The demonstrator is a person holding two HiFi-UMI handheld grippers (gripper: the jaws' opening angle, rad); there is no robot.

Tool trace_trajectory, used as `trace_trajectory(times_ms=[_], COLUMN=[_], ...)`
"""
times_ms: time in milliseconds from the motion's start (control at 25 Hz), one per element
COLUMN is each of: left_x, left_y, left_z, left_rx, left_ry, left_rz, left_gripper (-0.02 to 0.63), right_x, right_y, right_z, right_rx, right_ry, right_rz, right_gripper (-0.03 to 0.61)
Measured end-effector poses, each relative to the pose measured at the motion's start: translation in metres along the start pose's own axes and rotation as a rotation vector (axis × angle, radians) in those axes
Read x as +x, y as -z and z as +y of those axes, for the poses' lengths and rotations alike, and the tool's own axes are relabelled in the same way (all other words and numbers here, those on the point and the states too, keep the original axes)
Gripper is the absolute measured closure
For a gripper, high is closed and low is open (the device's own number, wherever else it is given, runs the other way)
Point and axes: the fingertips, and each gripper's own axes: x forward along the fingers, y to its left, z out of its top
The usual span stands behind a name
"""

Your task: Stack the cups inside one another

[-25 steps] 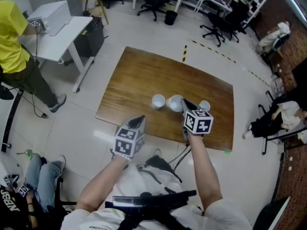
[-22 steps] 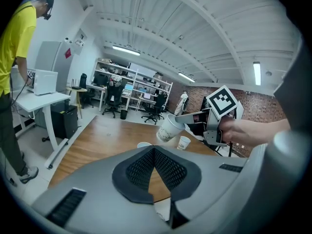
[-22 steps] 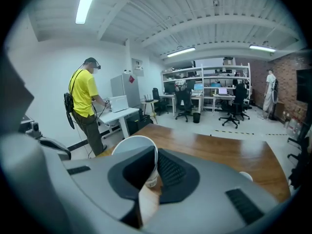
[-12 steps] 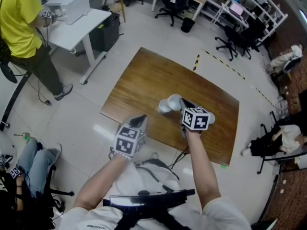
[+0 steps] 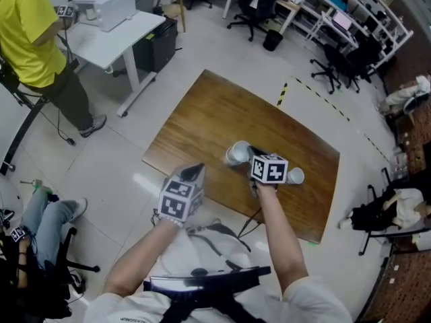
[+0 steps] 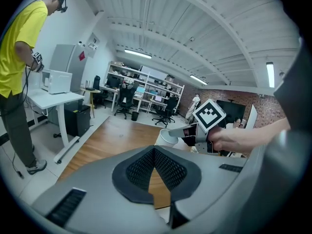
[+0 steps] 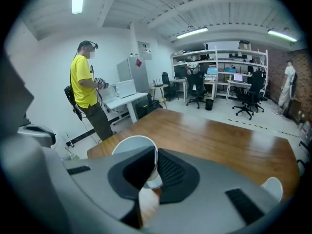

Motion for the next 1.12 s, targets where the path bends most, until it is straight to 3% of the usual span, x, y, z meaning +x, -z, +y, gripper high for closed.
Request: trace_trajectory(times_ms=[360,1120], left_x=[0.003,0.0], left_y=[0.002,0.008], left_z=[0.008,0.011], left_rx=[-0.016,-0.026], left_ry=[-0.027,-0.065], left_rz=[-0.004,0.01], left_gripper=[0.616,0.616], right_x=[0.027,0.046], right_y=[0.028,0.048], right_z=[-0.006,-0.013], right_rx=[-0.002,-0.003], right_ry=[-0.01,-0.008], right_rz=[0.073,0.109], right_gripper=[0.554,0.528])
